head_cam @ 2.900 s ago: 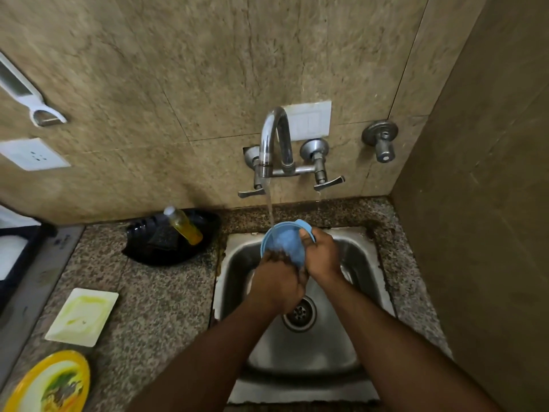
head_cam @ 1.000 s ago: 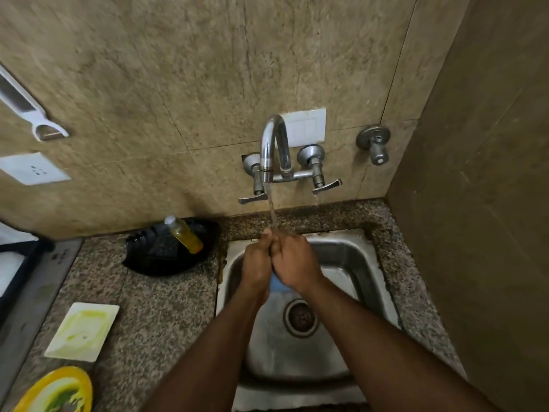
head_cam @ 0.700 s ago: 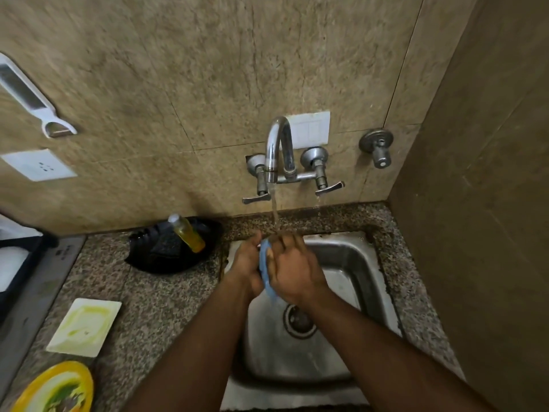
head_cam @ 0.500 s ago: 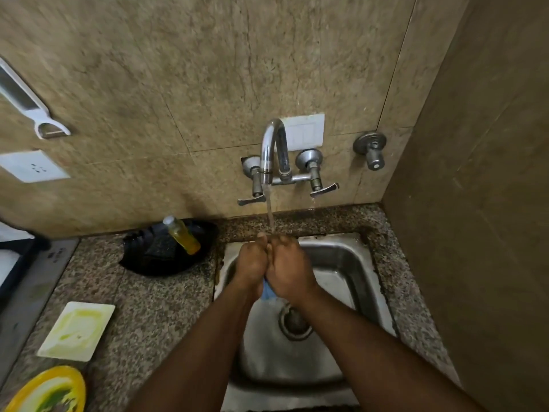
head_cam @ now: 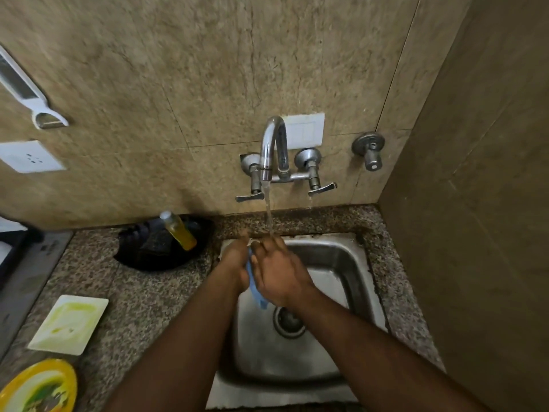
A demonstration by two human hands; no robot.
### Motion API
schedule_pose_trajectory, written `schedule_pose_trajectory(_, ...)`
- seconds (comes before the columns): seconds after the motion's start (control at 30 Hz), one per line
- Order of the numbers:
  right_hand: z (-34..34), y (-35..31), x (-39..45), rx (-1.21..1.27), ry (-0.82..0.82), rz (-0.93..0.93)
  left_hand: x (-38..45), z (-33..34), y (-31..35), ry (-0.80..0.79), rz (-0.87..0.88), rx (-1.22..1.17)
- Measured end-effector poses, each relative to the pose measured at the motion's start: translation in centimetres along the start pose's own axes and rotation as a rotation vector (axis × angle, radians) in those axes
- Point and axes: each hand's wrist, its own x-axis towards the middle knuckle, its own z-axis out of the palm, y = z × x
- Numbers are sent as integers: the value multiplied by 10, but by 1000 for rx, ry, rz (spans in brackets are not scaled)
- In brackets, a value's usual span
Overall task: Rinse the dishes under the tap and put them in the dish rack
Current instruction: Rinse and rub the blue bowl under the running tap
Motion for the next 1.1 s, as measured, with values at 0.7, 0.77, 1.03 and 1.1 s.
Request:
schedule_pose_trajectory(0.7, 5, 23, 26, 163, 77, 141, -12, 17, -6, 25, 203, 246)
schedule_pose_trajectory(0.77, 4, 33, 43, 284, 20, 288, -13, 16, -19, 0, 261, 267)
schedule_pose_trajectory(1.03, 0, 24, 18, -41, 77, -99, -9, 11, -11, -90, -4, -7)
schedule_pose_trajectory(1.1, 7, 25, 17, 28, 52, -82, -10, 18, -6, -22, 30, 41)
